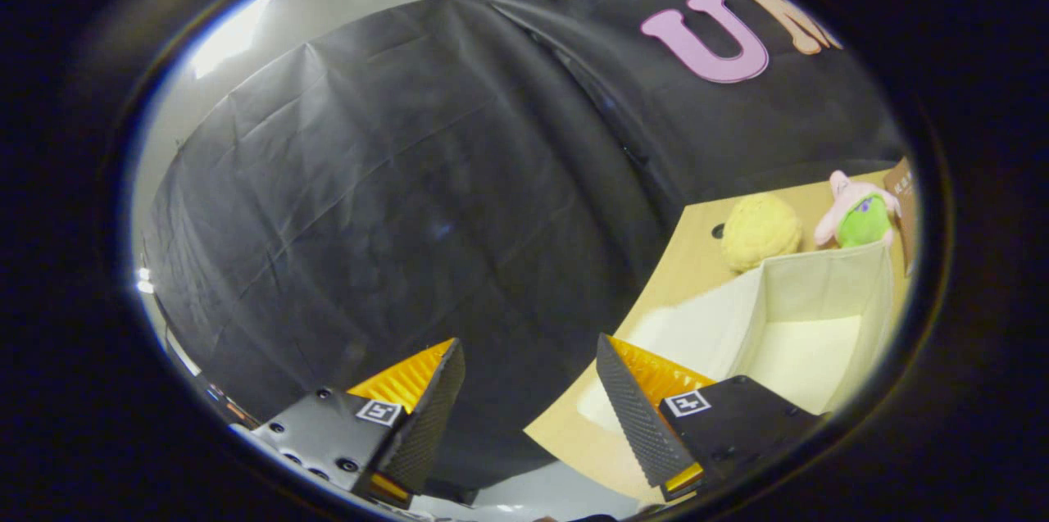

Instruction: Open the storage box then place both shoes into the box .Put the left shoe in first, then the right shoe, with the right side of both shoes facing outward in a uniform manner.

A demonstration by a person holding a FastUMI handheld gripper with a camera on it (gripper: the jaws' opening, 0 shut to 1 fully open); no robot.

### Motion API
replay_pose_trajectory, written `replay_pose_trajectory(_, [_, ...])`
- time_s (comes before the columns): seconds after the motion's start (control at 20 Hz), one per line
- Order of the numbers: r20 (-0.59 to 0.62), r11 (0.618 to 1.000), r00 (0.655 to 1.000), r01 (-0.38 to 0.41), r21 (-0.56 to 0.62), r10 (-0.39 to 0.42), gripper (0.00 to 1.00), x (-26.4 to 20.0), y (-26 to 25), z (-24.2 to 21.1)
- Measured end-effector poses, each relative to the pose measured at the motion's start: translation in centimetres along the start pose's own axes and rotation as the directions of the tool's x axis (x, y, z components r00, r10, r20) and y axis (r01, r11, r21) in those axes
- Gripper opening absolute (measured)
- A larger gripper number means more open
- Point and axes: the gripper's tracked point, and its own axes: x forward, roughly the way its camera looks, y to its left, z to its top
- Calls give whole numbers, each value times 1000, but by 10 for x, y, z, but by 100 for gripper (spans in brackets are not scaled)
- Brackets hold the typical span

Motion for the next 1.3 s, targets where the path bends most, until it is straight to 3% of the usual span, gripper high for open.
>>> replay_pose_trajectory(0.1, [20,998,999,34,-53,-33,100,-19,-13,8])
replay_pose_trajectory(0.25, [60,985,992,116,-132,-109,100,-49,-51,17])
replay_pose_trajectory(0.5, [108,962,972,226,-155,-211,100,-105,-108,36])
replay_pose_trajectory(0.85, [164,870,902,429,-243,-399,100,-202,-206,48])
replay_pose_trajectory(1.3, [107,807,840,541,-238,-532,100,-292,-306,17])
